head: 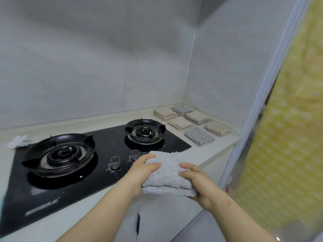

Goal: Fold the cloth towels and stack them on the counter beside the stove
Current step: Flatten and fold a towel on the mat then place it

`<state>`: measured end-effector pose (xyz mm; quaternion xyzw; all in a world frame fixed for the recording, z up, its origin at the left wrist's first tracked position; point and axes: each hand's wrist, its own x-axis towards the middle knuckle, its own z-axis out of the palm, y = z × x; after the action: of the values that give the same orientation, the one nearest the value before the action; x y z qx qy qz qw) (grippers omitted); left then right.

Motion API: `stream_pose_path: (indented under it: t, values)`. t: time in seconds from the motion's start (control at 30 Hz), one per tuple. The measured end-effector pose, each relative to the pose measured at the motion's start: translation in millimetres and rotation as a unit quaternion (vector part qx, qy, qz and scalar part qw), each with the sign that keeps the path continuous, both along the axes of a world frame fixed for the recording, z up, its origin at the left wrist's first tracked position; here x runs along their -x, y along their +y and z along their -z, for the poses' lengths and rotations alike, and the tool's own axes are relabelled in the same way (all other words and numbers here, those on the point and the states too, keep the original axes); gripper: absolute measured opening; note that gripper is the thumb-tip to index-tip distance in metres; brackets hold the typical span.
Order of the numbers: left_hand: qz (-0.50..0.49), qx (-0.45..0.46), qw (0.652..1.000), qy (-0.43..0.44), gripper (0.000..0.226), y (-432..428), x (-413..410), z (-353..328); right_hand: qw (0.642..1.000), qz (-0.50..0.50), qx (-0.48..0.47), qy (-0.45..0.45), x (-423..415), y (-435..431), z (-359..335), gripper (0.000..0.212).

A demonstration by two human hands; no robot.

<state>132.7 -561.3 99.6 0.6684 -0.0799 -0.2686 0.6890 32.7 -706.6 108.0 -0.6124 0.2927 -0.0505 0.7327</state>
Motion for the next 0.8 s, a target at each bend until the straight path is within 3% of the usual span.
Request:
stream_pose_path:
  t: [0.47, 0.8]
  values:
    - [-0.002, 0.002, 1.000, -0.008, 0.031, -215, -147, -12, 1.000, -0.007, -0.019, -0.021, -147, -211, -6, 0.023]
    - [-0.104, 0.015, 0.994, 0.005, 0.033, -359, -216, 2, 0.991, -0.110, 0.070, -0.004, -253, -379, 6, 0.025]
